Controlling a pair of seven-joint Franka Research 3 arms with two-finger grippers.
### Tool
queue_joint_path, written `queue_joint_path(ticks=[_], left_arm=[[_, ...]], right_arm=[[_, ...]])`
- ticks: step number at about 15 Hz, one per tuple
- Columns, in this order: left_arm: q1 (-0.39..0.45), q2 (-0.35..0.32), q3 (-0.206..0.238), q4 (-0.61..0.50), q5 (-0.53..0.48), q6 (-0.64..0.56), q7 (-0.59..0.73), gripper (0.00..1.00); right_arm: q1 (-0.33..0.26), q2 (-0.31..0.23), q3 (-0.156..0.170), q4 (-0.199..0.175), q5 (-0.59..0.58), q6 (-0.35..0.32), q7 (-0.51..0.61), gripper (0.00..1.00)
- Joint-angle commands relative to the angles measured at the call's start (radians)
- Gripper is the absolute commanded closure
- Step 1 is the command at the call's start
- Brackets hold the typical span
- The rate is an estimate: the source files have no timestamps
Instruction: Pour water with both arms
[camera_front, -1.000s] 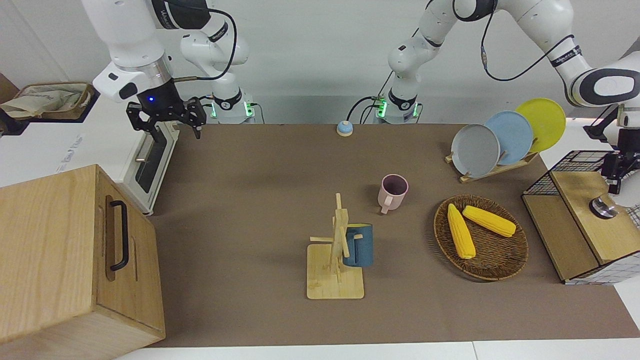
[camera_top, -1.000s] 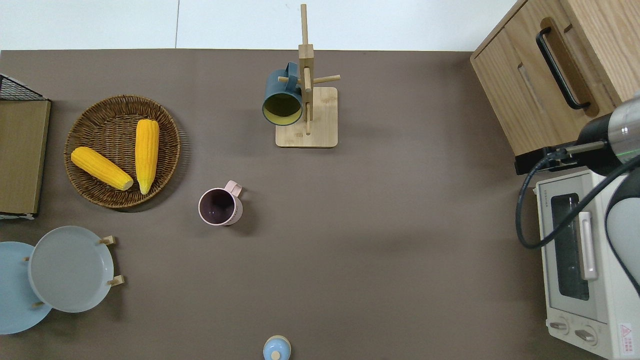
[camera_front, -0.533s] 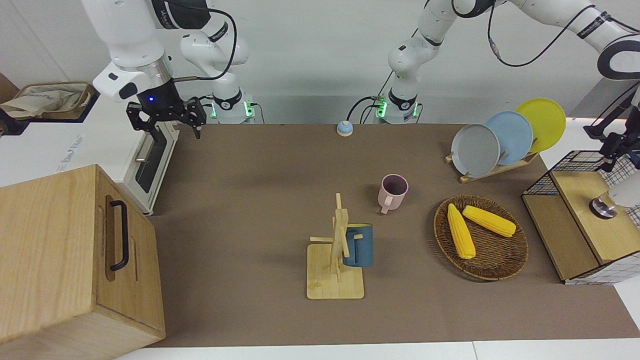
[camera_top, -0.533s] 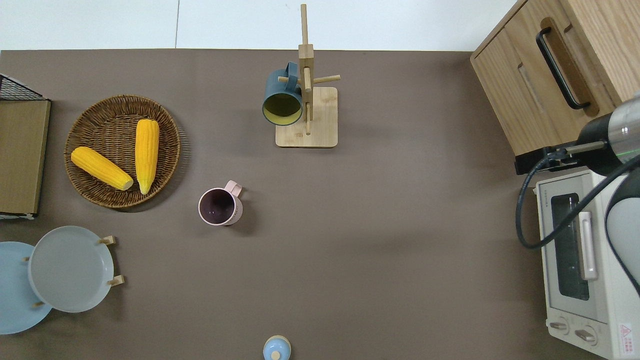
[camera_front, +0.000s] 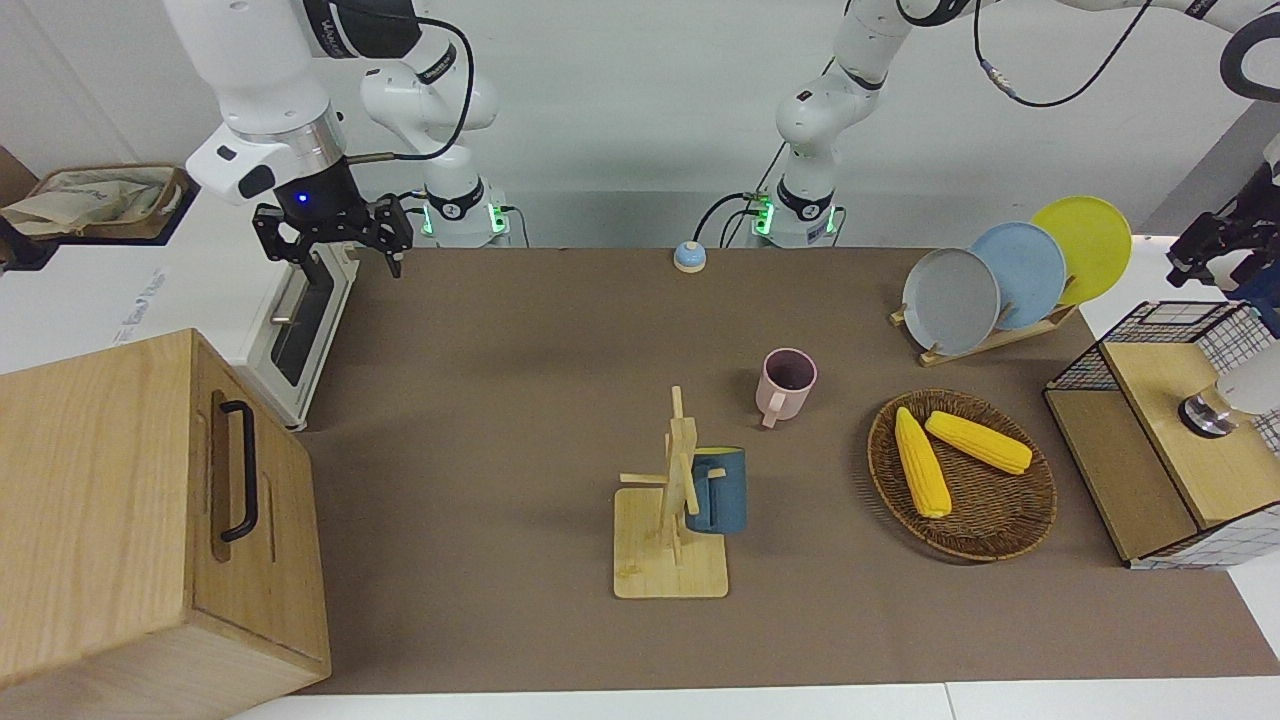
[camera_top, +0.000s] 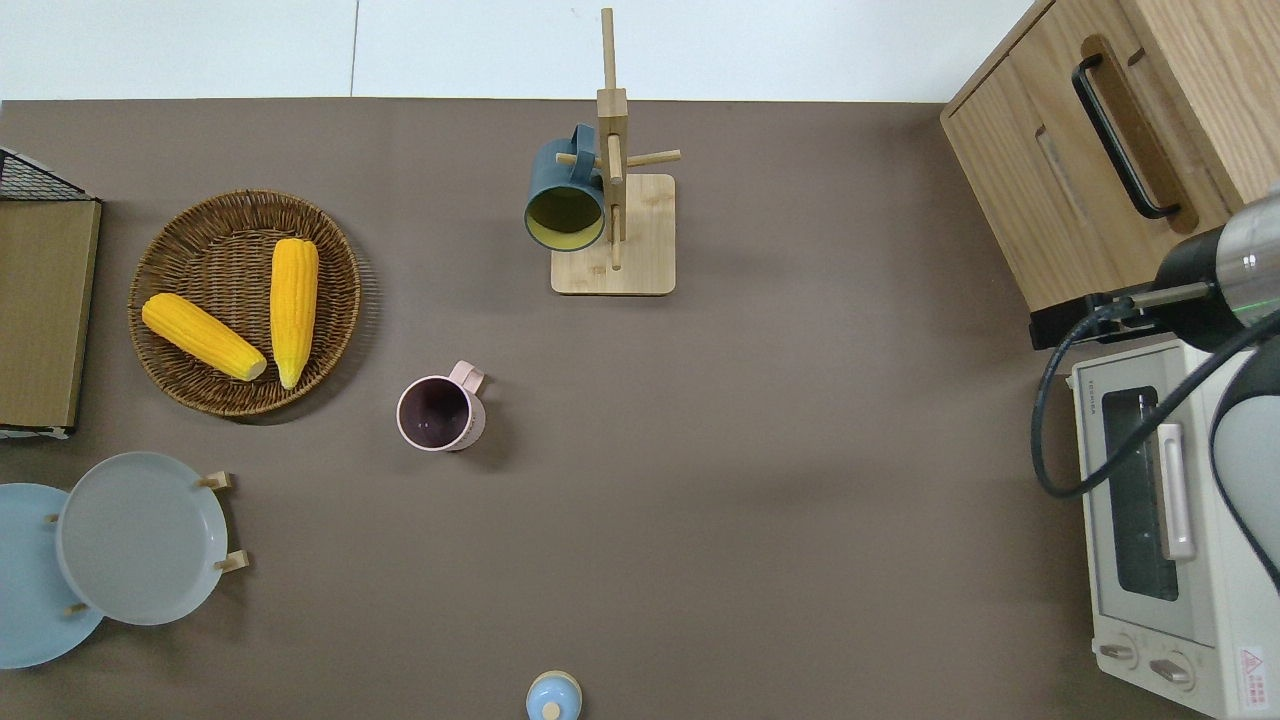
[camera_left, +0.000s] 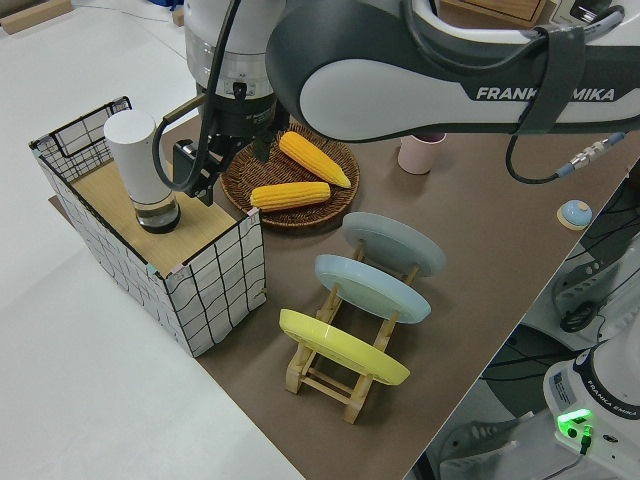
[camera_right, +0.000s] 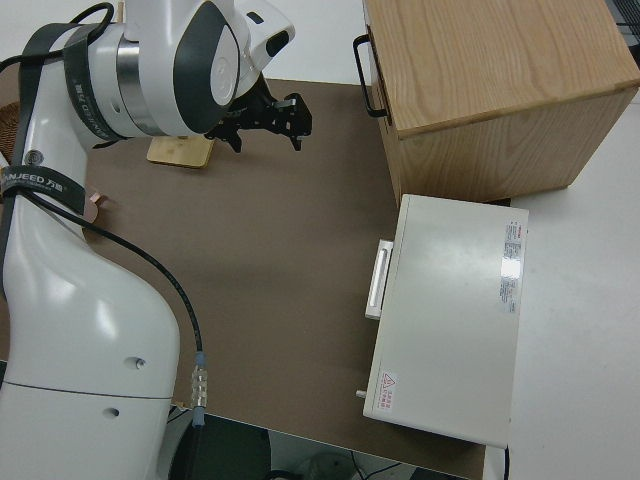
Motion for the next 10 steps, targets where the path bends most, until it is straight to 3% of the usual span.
queue_joint_path(ticks=[1,8,10], left_arm=[[-0.090,-0.041,0.000,0.006,0.072,-0.066,-0.096,0.00],[-0.251,-0.073,0.000,0.001,0.101,-0.166,-0.136,0.00],[-0.302,-0.074,0.002,-0.002,0.095,-0.191,-0.200,0.00]], right_arm=[[-0.005,0.000,0.001,0.010,0.021,-0.014,-0.020,0.013],[-0.005,0.000,0.001,0.010,0.021,-0.014,-0.020,0.013],[-0.005,0.000,0.001,0.010,0.021,-0.014,-0.020,0.013]])
